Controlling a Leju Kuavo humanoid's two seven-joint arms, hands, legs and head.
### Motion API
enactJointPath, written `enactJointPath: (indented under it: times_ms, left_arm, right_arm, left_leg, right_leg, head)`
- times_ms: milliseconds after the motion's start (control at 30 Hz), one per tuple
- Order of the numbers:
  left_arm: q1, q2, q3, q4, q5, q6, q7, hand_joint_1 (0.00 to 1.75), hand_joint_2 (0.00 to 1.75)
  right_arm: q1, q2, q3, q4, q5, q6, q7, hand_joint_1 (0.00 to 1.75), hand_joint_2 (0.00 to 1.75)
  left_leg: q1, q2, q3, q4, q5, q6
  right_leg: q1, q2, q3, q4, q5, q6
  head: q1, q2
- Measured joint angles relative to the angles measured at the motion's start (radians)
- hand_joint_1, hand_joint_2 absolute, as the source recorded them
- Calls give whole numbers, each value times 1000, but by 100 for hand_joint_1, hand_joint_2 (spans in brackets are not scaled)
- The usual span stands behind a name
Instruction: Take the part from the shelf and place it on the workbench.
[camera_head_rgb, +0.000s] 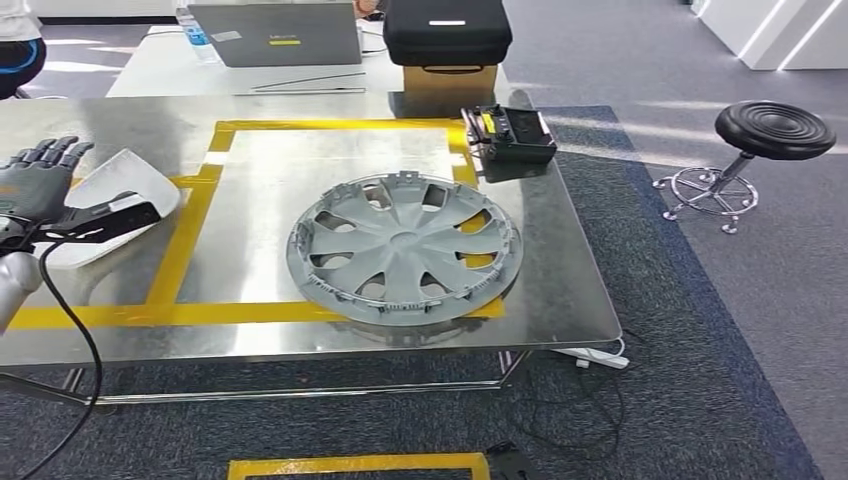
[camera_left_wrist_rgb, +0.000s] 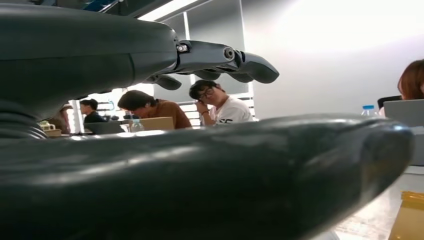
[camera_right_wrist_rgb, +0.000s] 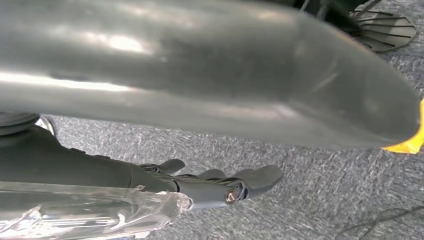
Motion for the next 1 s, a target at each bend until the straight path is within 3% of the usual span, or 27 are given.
enactJointPath:
  times_ms: [33,67,100,200,267,367,433,500,533,567,600,633,700,767,867,933,1000]
  left_arm:
    - [2,-1,0,1,0,0,0,0,0]
    - [5,-3,0,2,0,0,0,0,0]
    - [6,-4,0,3,0,0,0,0,0]
    - [7,-7,1,5,0,0,-1,0,0]
    - [7,-7,5,5,0,-1,-3,0,0]
    - [8,-6,10,5,0,-4,-6,0,0]
    - [8,-6,11,5,0,-8,-7,0,0]
    - [9,-6,12,5,0,-12,-8,0,0]
    - [11,-6,12,6,0,-15,-9,0,0]
    - [13,-6,12,6,0,-17,-9,0,0]
    - [15,-6,12,7,0,-18,-9,0,0]
    - [15,-6,12,7,0,-19,-10,0,0]
    - [13,-6,13,7,0,-19,-10,0,0]
    - [10,-6,13,6,0,-19,-11,0,0]
    - [12,-8,13,6,0,-20,-11,0,0]
    - [13,-10,13,6,0,-20,-12,0,0]
    - [13,-10,13,6,0,-20,-12,0,0]
  right_arm:
    - [1,0,0,0,0,0,0,0,0]
    - [3,0,0,0,0,0,0,0,0]
    - [4,0,0,0,0,0,0,0,0]
    - [5,0,0,0,0,0,0,0,0]
    - [5,0,0,0,0,0,0,0,0]
    - [4,0,0,0,-1,0,0,0,0]
    - [4,0,0,0,-1,0,0,0,0]
    - [5,0,0,0,-2,0,0,0,0]
    - [5,0,0,0,-2,0,0,0,0]
    - [6,0,0,0,-2,0,0,0,0]
    - [6,0,0,0,-2,0,0,0,0]
    - [6,0,0,0,-2,0,0,0,0]
    - [6,0,0,0,-2,0,0,0,0]
    - [6,0,0,0,-2,0,0,0,0]
    - [8,0,0,0,-2,0,0,0,0]
    - [10,0,0,0,-2,0,0,0,0]
    - [10,-1,0,0,-2,0,0,0,0]
  left_leg:
    - [1,0,1,1,-1,-1]
    - [2,0,2,1,-2,-2]
    - [4,-1,3,3,-3,-6]
    - [13,-3,6,14,-14,-25]
    - [12,-4,4,21,-16,-39]
    - [14,-4,2,21,-17,-56]
    - [15,-2,-18,69,-61,-61]
    - [12,-2,-67,195,-138,-62]
    - [11,-2,-91,259,-168,-62]
    - [11,-2,-102,297,-179,-61]
    - [10,-2,-97,300,-172,-59]
    - [10,-1,-71,265,-150,-58]
    - [9,-1,15,132,-103,-54]
    - [7,-2,70,40,-84,-50]
    - [4,-3,64,23,-73,-34]
    - [6,0,53,20,-57,-18]
    - [7,1,37,20,-42,-10]
  right_leg:
    - [-3,-1,-35,58,-15,3]
    - [-5,-2,-56,85,-10,7]
    - [-8,-2,-58,72,16,9]
    - [-14,-3,18,-111,125,18]
    - [-13,0,47,-169,141,9]
    - [-11,5,42,-171,142,-19]
    - [-12,5,39,-176,149,-36]
    - [-10,4,33,-178,156,-47]
    - [-8,3,28,-178,160,-50]
    - [-7,3,23,-178,165,-53]
    - [-6,3,17,-178,170,-53]
    - [-6,3,12,-178,175,-52]
    - [-4,4,1,-177,186,-46]
    - [-2,5,-7,-177,197,-34]
    - [-2,5,-13,-184,213,-13]
    - [-4,1,-29,-148,174,-2]
    - [-5,-2,-65,-31,83,7]
  head:
    - [1,0]
    - [1,0]
    - [1,0]
    - [3,0]
    - [4,0]
    - [2,0]
    - [-1,0]
    - [-4,0]
    - [-4,0]
    - [-4,0]
    - [-4,0]
    - [-5,0]
    - [-6,0]
    - [-6,0]
    - [-9,0]
    - [-6,0]
    - [-3,0]
